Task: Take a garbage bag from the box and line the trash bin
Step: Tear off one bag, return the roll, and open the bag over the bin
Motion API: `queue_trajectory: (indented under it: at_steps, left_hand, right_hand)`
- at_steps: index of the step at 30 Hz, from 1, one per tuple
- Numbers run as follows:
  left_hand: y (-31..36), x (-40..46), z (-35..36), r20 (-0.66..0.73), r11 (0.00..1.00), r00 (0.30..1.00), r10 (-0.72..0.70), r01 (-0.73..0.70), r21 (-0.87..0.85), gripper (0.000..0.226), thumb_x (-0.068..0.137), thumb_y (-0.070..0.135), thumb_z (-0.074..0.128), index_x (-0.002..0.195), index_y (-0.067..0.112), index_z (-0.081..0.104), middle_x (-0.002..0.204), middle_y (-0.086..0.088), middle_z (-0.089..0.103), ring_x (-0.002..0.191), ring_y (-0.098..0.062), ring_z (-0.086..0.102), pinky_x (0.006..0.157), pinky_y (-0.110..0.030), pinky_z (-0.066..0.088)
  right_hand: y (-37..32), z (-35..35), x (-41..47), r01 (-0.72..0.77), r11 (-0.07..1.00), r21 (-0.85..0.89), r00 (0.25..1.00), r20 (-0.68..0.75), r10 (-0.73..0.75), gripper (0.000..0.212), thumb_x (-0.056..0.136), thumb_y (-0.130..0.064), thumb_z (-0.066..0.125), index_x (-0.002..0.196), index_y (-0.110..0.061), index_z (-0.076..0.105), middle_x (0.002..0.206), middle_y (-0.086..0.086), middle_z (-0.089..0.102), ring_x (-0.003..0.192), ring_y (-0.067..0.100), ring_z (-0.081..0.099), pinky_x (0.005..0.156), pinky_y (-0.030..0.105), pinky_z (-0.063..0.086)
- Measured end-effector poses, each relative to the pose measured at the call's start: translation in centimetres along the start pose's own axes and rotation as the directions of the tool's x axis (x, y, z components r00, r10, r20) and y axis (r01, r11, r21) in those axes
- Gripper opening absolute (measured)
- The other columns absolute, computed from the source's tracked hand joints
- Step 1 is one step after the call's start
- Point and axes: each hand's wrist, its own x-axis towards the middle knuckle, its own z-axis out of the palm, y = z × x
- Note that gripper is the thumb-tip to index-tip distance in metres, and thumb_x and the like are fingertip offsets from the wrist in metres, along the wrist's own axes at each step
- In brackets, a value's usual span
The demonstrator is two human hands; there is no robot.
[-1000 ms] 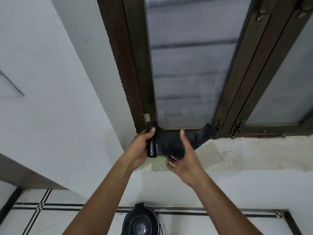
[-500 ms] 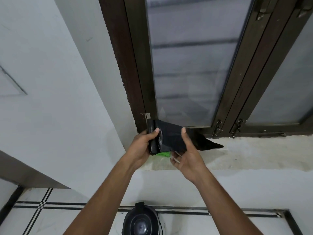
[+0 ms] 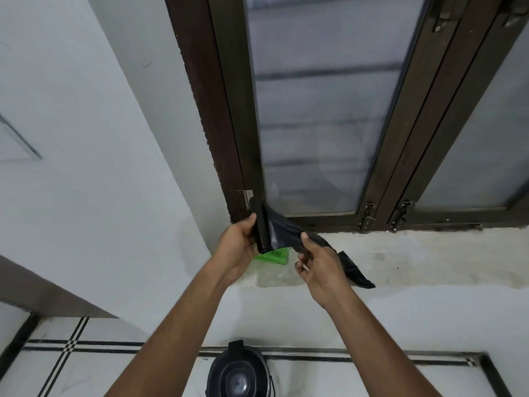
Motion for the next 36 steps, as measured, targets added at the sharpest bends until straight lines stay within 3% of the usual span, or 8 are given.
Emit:
queue_trajectory:
  at_steps: [2,5,8,13,20,28,32,36]
  left_hand:
    - [0.1,-0.2,0.0,0.014,1.0,1.0,-0.021,0.021,-0.011,0.04,0.113,0.029,0.057,0.141,0.004,0.071,0.133,-0.018,0.076,0.105,-0.026,0.077,0.076,-0.036,0.067]
    - [0.2,-0.4,0.3,0.054,0.998,0.999,0.001,-0.004,0.057,0.038,0.109,0.035,0.065,0.138,0.011,0.072,0.133,-0.011,0.08,0.124,-0.031,0.075,0.098,-0.041,0.062]
    - [0.0,0.1,0.1,0.039,0.998,0.999,0.012,-0.014,0.058,0.036,0.111,0.027,0.062,0.141,0.009,0.07,0.137,-0.013,0.077,0.135,-0.035,0.069,0.106,-0.044,0.059]
    - [0.4,0.3,-0.3,0.011,1.0,1.0,-0.019,0.019,-0.004,0.041,0.113,0.037,0.057,0.141,0.011,0.072,0.14,-0.014,0.076,0.124,-0.028,0.073,0.096,-0.041,0.061]
    - [0.5,0.4,-0.7,-0.016,1.0,1.0,-0.01,0.01,0.016,0.037,0.115,0.038,0.053,0.134,0.015,0.075,0.132,-0.011,0.08,0.119,-0.029,0.074,0.097,-0.043,0.06]
    - [-0.1,1.0,-1.3,-0.002,0.994,1.0,-0.003,0.003,0.107,0.044,0.109,0.045,0.064,0.139,0.015,0.073,0.133,-0.009,0.08,0.127,-0.031,0.074,0.115,-0.051,0.055]
    - [-0.1,0.7,-1.1,-0.007,0.992,1.0,0.009,-0.008,0.122,0.04,0.113,0.041,0.057,0.135,0.014,0.076,0.131,-0.009,0.081,0.121,-0.028,0.076,0.101,-0.043,0.059]
    - [-0.4,0.7,-0.6,-0.056,0.996,0.998,-0.017,0.021,0.083,0.042,0.115,0.042,0.051,0.134,0.013,0.076,0.126,-0.01,0.082,0.107,-0.023,0.079,0.085,-0.037,0.059]
  right_hand:
    - [-0.2,-0.3,0.1,0.015,1.0,0.006,1.0,-0.001,-0.015,0.041,0.097,-0.028,0.086,0.128,-0.007,0.07,0.089,0.004,0.068,0.065,0.01,0.061,0.062,0.028,0.052]
    - [-0.1,-0.1,-0.6,0.007,1.0,-0.021,0.999,0.042,-0.006,0.048,0.092,-0.034,0.091,0.129,-0.008,0.074,0.096,0.002,0.072,0.074,0.012,0.061,0.069,0.031,0.052]
    - [0.0,-0.1,-0.7,0.032,0.999,-0.022,0.999,0.025,-0.032,0.039,0.096,-0.027,0.087,0.126,-0.005,0.074,0.082,-0.001,0.067,0.066,0.009,0.061,0.067,0.03,0.05]
    - [-0.2,-0.5,-0.5,0.06,0.997,-0.047,0.998,-0.002,-0.06,0.021,0.1,-0.027,0.083,0.107,-0.012,0.07,0.077,-0.003,0.068,0.062,0.009,0.061,0.065,0.03,0.049]
    - [-0.3,-1.3,0.6,0.082,0.995,-0.053,0.993,-0.082,-0.086,0.031,0.1,-0.031,0.084,0.119,-0.01,0.074,0.09,0.0,0.066,0.067,0.011,0.059,0.06,0.028,0.052]
    - [-0.9,-2.5,1.5,0.085,0.996,-0.013,0.984,-0.158,-0.086,0.036,0.1,-0.028,0.083,0.126,-0.005,0.073,0.086,0.002,0.061,0.064,0.012,0.055,0.055,0.025,0.049]
    - [-0.9,-2.6,1.1,0.029,0.999,0.031,0.99,-0.142,-0.024,0.057,0.089,-0.047,0.09,0.131,-0.013,0.075,0.101,0.005,0.069,0.074,0.014,0.06,0.06,0.029,0.055]
    - [0.6,-1.7,-1.1,-0.264,0.962,0.074,0.962,0.088,0.257,0.091,0.067,-0.077,0.093,0.13,-0.014,0.077,0.122,0.018,0.077,0.098,0.028,0.07,0.083,0.041,0.061]
